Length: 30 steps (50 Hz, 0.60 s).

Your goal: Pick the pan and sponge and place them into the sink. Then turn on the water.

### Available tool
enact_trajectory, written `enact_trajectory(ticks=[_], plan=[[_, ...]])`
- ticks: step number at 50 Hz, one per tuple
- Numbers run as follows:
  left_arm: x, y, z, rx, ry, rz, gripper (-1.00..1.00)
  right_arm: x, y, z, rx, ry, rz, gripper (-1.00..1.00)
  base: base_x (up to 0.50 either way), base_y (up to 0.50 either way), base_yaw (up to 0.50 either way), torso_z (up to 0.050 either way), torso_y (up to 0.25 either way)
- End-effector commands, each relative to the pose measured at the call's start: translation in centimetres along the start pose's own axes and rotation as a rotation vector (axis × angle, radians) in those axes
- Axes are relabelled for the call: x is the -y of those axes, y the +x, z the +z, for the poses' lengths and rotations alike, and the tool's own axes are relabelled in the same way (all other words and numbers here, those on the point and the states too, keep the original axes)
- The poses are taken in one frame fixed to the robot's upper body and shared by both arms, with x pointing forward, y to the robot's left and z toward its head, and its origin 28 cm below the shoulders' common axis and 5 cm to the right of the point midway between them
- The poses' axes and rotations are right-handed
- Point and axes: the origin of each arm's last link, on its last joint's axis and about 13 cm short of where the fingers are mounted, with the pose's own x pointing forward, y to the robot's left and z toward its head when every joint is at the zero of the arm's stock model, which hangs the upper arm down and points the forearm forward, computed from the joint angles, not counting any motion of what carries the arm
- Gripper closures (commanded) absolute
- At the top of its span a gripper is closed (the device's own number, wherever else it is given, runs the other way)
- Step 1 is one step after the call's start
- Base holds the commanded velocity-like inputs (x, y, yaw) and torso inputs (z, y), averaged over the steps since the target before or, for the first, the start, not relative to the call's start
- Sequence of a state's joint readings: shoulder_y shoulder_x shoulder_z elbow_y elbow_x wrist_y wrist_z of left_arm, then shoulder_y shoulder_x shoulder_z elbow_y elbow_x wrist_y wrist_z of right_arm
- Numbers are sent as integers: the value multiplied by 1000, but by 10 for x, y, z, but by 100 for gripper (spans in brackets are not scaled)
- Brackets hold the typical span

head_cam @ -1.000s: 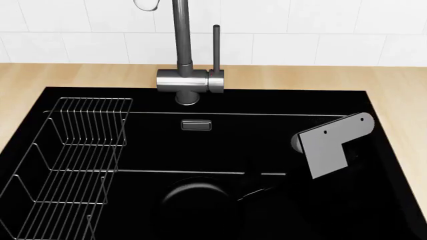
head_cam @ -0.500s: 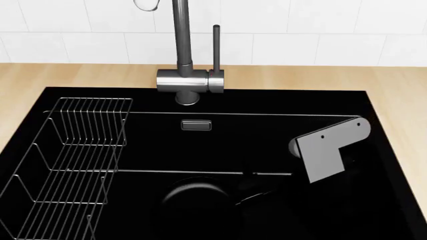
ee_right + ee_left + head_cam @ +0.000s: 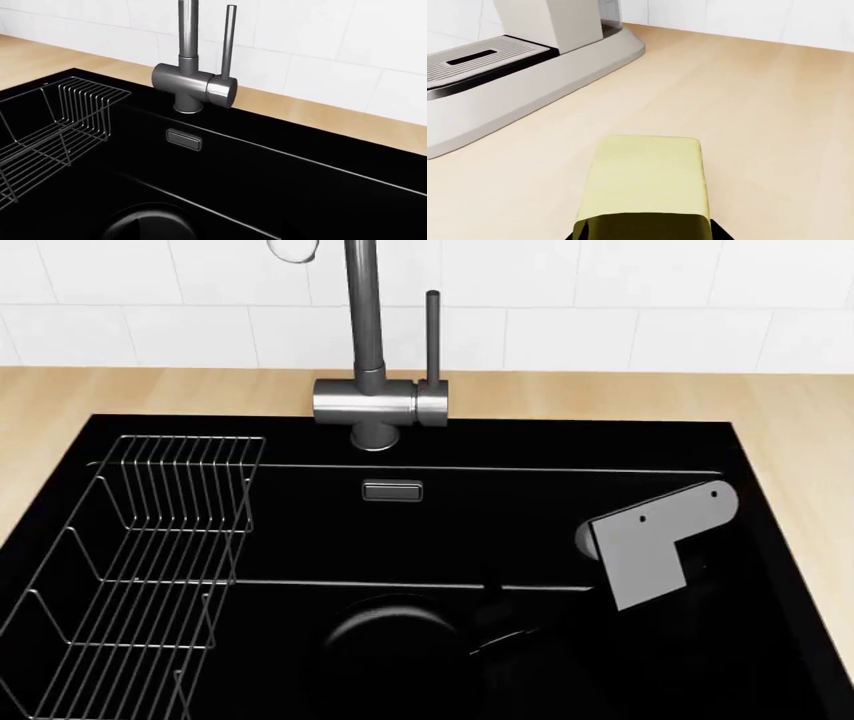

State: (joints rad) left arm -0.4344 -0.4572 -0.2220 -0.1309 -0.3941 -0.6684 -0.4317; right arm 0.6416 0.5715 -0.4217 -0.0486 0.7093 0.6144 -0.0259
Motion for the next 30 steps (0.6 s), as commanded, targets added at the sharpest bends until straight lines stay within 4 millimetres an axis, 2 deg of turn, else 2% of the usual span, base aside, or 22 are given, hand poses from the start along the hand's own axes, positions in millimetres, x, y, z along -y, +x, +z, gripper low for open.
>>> enact_trajectory(ticks=[1, 16, 19, 25, 30], plan=[[2, -4, 2, 20, 28, 27, 100, 0, -1, 1, 3, -2, -5, -100, 0, 0, 0, 0, 0], [22, -30, 39, 155, 18, -151, 100, 6, -11, 9, 34, 5, -47, -100, 0, 0, 0, 0, 0], [20, -33, 44, 172, 21, -184, 100, 7, -13, 10, 44, 12, -57, -100, 0, 0, 0, 0, 0], [27, -41, 49, 185, 47, -264, 100, 15, -22, 16, 43, 34, -165, -100, 0, 0, 0, 0, 0], [34, -48, 54, 195, 68, -345, 100, 16, -27, 20, 60, 56, -181, -100, 0, 0, 0, 0, 0]])
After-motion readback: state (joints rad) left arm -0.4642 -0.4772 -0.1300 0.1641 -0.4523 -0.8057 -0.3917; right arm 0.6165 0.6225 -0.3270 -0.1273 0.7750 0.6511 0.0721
